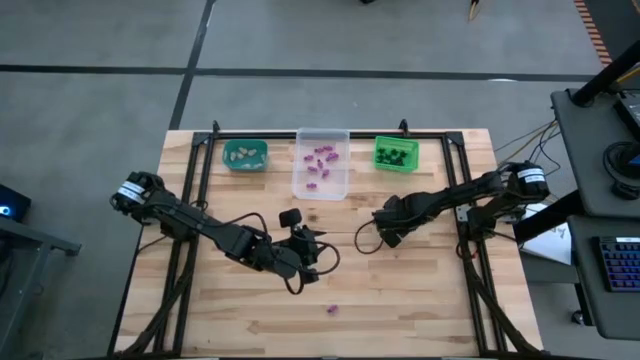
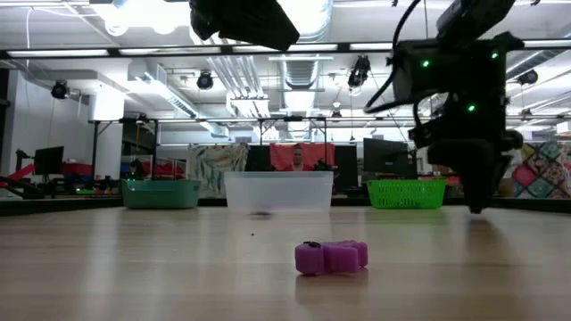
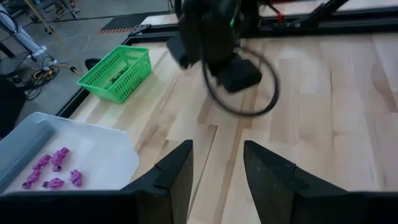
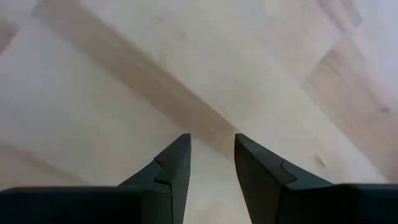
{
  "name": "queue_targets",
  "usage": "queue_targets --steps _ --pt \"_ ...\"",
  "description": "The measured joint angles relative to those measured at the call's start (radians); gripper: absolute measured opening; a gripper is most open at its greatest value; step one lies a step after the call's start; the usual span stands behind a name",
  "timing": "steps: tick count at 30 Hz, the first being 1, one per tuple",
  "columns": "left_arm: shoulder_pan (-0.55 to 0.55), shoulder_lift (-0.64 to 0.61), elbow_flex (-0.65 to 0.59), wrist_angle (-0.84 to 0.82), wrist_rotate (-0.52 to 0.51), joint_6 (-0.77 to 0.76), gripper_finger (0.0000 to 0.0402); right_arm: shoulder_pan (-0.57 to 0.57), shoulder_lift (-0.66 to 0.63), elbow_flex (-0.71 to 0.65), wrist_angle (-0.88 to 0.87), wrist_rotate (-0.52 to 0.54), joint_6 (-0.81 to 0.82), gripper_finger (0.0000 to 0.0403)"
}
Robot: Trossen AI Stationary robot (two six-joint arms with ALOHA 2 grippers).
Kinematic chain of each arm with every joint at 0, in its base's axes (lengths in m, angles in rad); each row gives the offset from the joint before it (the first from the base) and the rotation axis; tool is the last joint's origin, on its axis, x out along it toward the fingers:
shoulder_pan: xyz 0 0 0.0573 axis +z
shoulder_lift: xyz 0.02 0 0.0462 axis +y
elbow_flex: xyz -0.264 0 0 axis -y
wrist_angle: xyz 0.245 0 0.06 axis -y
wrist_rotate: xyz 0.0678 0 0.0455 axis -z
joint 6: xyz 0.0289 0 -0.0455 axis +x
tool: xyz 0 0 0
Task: Sort Halloween decoration
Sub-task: Put the black spider toy into the green bin
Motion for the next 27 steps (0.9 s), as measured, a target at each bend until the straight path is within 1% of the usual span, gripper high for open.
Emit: queue_targets --steps 2,5,8,10,12,15,17,18,20,22,27 --pt "0.0 0.0 0.0 -0.032 -0.001 -0.004 0.0125 0.01 -0.008 0.015 -0.001 0.017 -0.038 0.0116" --pt "-0.003 0.0 0.0 -0.127 -0.001 -0.06 0.0125 0.023 -0.023 0.038 0.151 0.054 -0.136 0.0116" --pt "-0.003 0.0 0.0 -0.318 -0.001 -0.187 0.0125 0.028 -0.029 0.036 0.323 0.036 -0.238 0.0116" --pt "-0.002 0.0 0.0 -0.499 0.0 -0.332 0.0125 0.028 -0.028 0.036 0.422 0.016 -0.282 0.0116" --pt "0.008 0.0 0.0 -0.694 0.006 -0.527 0.0125 0.027 -0.028 0.036 0.495 0.001 -0.323 0.0116" --pt "0.038 0.0 -0.013 -0.985 0.065 -0.846 0.0121 0.027 -0.025 0.035 0.564 0.0 -0.345 0.0116" --pt "0.062 0.0 -0.046 -1.127 0.105 -1.025 0.0115 0.027 -0.025 0.034 0.605 0.001 -0.353 0.0116" --pt "0.074 0.0 -0.07 -1.168 0.125 -1.078 0.0111 0.027 -0.025 0.034 0.622 0.002 -0.358 0.0116" --pt "0.101 0.0 -0.13 -1.182 0.167 -1.126 0.0102 0.027 -0.025 0.034 0.658 0.002 -0.365 0.0116" --pt "0.137 0.0 -0.2 -1.153 0.203 -1.147 0.009 0.027 -0.025 0.034 0.694 0.002 -0.375 0.0116" --pt "0.235 0.002 -0.377 -0.994 0.245 -1.165 0.0043 0.027 -0.025 0.034 0.727 0.002 -0.387 0.0116"
